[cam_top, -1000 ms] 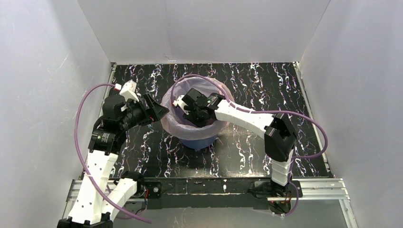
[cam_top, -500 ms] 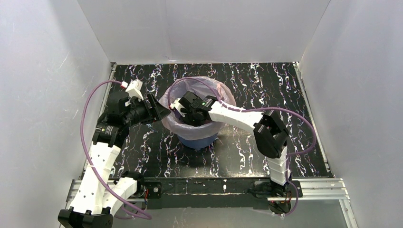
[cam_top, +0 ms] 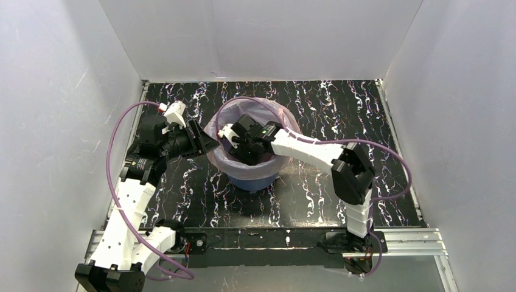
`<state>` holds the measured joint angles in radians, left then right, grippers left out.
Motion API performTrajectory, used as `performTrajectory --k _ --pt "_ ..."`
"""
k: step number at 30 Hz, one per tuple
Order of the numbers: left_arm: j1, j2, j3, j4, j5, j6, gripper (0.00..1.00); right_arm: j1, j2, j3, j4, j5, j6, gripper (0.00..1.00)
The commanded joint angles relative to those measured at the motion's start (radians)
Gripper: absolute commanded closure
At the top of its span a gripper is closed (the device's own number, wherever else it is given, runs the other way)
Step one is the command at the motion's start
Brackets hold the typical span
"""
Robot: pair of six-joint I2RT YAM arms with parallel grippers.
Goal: Put the trash bags into the trash bin
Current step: Adjust the trash bag in the trash bin.
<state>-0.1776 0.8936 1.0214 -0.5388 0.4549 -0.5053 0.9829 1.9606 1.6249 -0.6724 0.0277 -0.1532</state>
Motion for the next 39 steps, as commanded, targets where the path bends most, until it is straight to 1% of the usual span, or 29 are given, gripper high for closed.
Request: performTrajectory --k 1,8,12,13,16,18,19,22,25,29,35,39 --pt "0.007 -0.002 0.013 -0.023 0.014 0.019 0.48 -0.003 -0.158 0.001 0.071 -0.052 0.001 0.51" --pt "0.007 -0.005 0.007 -0.011 0.020 0.009 0.48 -0.003 -0.218 0.023 0.035 -0.038 -0.016 0.50" --pt "0.007 -0.002 0.012 -0.009 0.023 0.011 0.48 -0.008 -0.247 0.036 0.087 0.197 0.022 0.53" --pt "0.007 0.002 0.013 -0.009 0.026 0.011 0.48 -0.017 -0.248 0.033 0.097 0.230 0.029 0.54" --pt "0.007 0.007 0.018 -0.010 0.038 0.014 0.48 -0.059 -0.226 0.028 0.099 0.250 0.059 0.55" --pt "0.007 0.009 0.015 -0.011 0.038 0.017 0.49 -0.070 -0.206 0.016 0.108 0.285 0.045 0.56" --pt "0.007 0.011 0.017 -0.015 0.037 0.019 0.50 -0.069 -0.200 0.002 0.117 0.289 0.025 0.57" --pt "0.007 0.015 0.017 -0.017 0.038 0.022 0.51 -0.069 -0.186 -0.039 0.135 0.232 0.006 0.59" --pt "0.007 0.020 0.014 -0.013 0.039 0.023 0.51 -0.069 -0.193 -0.128 0.228 0.197 -0.002 0.60" --pt "0.007 0.034 0.020 -0.025 0.047 0.034 0.53 -0.068 -0.193 -0.178 0.274 0.145 -0.021 0.61" --pt "0.007 0.043 0.030 -0.022 0.051 0.035 0.54 -0.069 -0.155 -0.179 0.265 0.129 -0.069 0.61" --pt "0.007 0.047 0.036 -0.027 0.053 0.040 0.56 -0.067 -0.119 -0.139 0.211 0.126 -0.077 0.60"
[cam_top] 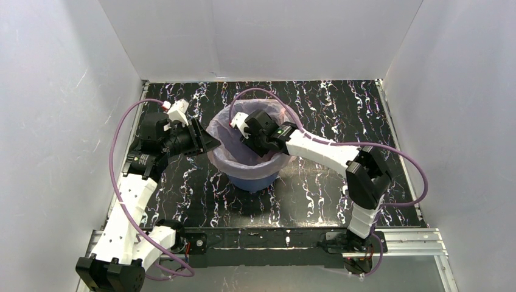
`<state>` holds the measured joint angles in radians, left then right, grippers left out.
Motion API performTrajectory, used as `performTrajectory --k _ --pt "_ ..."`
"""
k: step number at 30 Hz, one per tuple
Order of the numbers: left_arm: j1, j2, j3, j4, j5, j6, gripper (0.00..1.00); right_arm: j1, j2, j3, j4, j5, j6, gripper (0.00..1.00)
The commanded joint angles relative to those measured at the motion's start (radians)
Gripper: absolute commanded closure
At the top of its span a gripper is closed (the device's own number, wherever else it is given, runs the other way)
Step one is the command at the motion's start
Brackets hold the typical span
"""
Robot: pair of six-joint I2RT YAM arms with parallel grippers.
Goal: Put the trash bags into the trash bin
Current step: Adjust the trash bag in the trash bin.
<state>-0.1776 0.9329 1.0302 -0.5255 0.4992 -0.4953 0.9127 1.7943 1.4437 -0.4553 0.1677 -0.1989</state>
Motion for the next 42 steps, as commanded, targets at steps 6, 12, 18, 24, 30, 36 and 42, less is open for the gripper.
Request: performTrajectory --k 6,12,18,24,30,36,42 --pt "0.007 0.010 0.034 -0.054 0.008 0.042 0.58 0.007 0.005 0.115 -0.037 -0.095 -0.042 0.55" --pt "0.007 0.009 0.036 -0.056 0.007 0.043 0.58 0.015 -0.096 0.134 -0.043 -0.231 -0.072 0.51" --pt "0.007 0.013 0.038 -0.045 0.015 0.035 0.59 0.015 -0.135 0.088 -0.021 -0.261 -0.082 0.58" --pt "0.007 0.025 0.046 -0.042 0.028 0.033 0.61 0.023 -0.035 0.086 0.006 -0.287 -0.039 0.74" --pt "0.007 0.024 0.047 -0.053 0.020 0.038 0.63 0.023 0.043 0.064 0.004 -0.245 -0.041 0.81" --pt "0.007 0.029 0.047 -0.046 0.023 0.034 0.64 0.021 0.160 0.155 -0.113 -0.235 -0.036 0.82" --pt "0.007 0.035 0.059 -0.052 0.029 0.037 0.67 0.023 0.261 0.218 -0.218 -0.219 -0.039 0.78"
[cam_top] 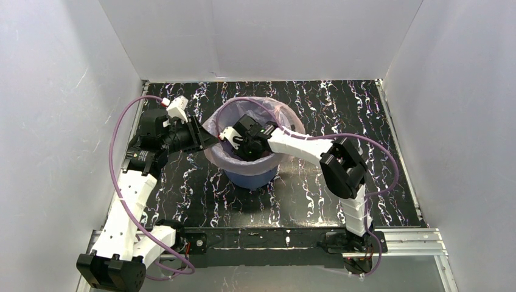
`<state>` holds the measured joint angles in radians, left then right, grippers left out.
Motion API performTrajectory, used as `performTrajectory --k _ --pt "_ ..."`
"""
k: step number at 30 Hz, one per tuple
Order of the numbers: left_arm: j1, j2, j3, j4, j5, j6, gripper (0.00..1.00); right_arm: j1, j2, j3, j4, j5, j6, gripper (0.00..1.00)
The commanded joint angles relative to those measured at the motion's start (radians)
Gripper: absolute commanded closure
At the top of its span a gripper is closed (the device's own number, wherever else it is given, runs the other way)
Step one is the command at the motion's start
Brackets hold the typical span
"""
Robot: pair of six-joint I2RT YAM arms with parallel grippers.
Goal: Put the trash bags into the trash bin
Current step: Adjust the trash bag in the trash bin.
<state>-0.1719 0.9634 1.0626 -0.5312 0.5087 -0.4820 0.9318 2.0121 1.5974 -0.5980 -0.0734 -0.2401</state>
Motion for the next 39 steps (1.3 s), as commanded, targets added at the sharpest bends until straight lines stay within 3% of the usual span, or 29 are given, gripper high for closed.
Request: performTrajectory --k 1,9,17,24,28,32,36,39 --pt "0.002 0.003 0.028 -0.047 0.020 0.024 0.67 0.004 0.047 0.065 -0.081 0.029 0.002 0.77" --pt "0.002 0.002 0.029 -0.061 -0.005 0.022 0.68 0.006 0.026 0.081 -0.122 0.037 -0.023 0.72" --pt "0.002 0.003 0.043 -0.062 -0.024 0.011 0.66 0.006 -0.192 0.053 0.032 -0.028 -0.012 0.56" --pt "0.002 0.005 0.060 -0.071 -0.031 0.015 0.62 0.006 -0.279 0.080 0.005 -0.016 -0.007 0.50" --pt "0.002 0.008 0.078 -0.081 -0.029 0.027 0.49 0.006 -0.348 0.149 0.020 -0.037 0.040 0.48" --pt "0.002 -0.001 0.117 -0.107 -0.052 0.058 0.32 0.005 -0.487 0.125 0.150 0.165 0.104 0.40" --pt "0.002 -0.013 0.188 -0.152 -0.100 0.098 0.27 0.004 -0.667 -0.005 0.304 0.388 0.128 0.28" --pt "0.002 -0.028 0.248 -0.169 -0.132 0.126 0.20 -0.017 -0.744 -0.087 0.310 0.606 0.196 0.21"
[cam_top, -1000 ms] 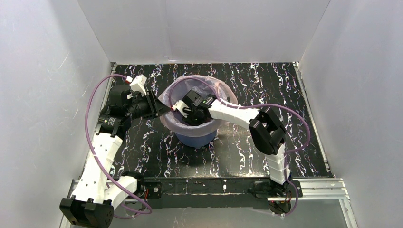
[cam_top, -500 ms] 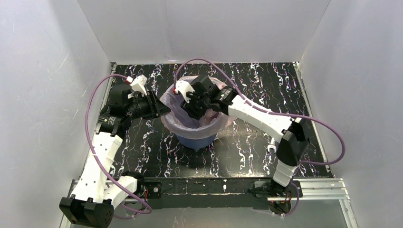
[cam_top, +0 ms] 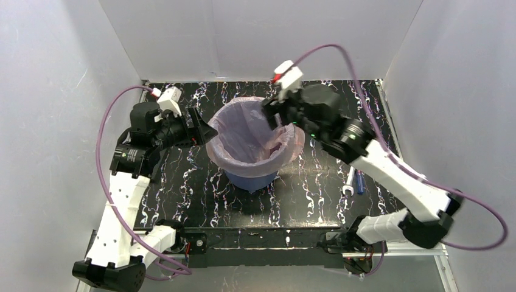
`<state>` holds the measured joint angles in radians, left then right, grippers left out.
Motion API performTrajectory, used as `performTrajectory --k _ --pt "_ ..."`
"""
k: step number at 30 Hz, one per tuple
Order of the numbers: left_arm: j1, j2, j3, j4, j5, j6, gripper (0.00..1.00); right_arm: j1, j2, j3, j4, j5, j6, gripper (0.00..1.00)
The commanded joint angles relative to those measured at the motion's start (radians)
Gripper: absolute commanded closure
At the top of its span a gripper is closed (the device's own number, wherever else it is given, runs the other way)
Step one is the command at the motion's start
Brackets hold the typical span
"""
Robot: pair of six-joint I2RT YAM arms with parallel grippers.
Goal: Put the trash bags into the trash bin
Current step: Adjust the trash bag in the trash bin.
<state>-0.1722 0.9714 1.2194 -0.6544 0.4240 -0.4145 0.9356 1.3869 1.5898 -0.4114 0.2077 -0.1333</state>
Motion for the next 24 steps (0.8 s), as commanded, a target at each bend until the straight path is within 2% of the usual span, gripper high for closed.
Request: performTrajectory --k 1,3,6,7,9,11,13,14,17,19,24 --pt "0.002 -0.038 0.111 -0.043 -0.044 0.068 0.21 -0.045 -0.133 -0.099 0.094 0.364 0.120 0.20" --pt "0.002 -0.029 0.159 -0.016 0.005 0.082 0.23 -0.151 -0.146 -0.122 0.002 0.336 0.249 0.19" --pt "-0.028 0.048 0.285 -0.005 0.112 0.083 0.28 -0.363 -0.181 -0.209 -0.049 0.091 0.429 0.18" --pt "-0.068 0.077 0.320 -0.007 0.106 0.096 0.29 -0.422 -0.196 -0.243 -0.041 -0.018 0.474 0.18" --pt "-0.192 0.136 0.383 -0.031 0.011 0.150 0.29 -0.497 -0.219 -0.306 -0.028 -0.105 0.532 0.19" --pt "-0.323 0.199 0.430 -0.069 -0.084 0.206 0.29 -0.534 -0.234 -0.350 -0.020 -0.186 0.571 0.19" --pt "-0.399 0.260 0.452 -0.092 -0.129 0.223 0.31 -0.552 -0.245 -0.382 -0.009 -0.240 0.602 0.19" --pt "-0.427 0.288 0.453 -0.096 -0.160 0.223 0.35 -0.556 -0.251 -0.399 0.000 -0.256 0.616 0.19" --pt "-0.494 0.376 0.454 -0.098 -0.185 0.240 0.39 -0.558 -0.270 -0.443 0.025 -0.295 0.653 0.19" --pt "-0.537 0.424 0.461 -0.103 -0.253 0.230 0.43 -0.558 -0.278 -0.465 0.039 -0.311 0.678 0.19" --pt "-0.555 0.526 0.458 -0.100 -0.313 0.218 0.58 -0.558 -0.280 -0.492 0.056 -0.342 0.704 0.19"
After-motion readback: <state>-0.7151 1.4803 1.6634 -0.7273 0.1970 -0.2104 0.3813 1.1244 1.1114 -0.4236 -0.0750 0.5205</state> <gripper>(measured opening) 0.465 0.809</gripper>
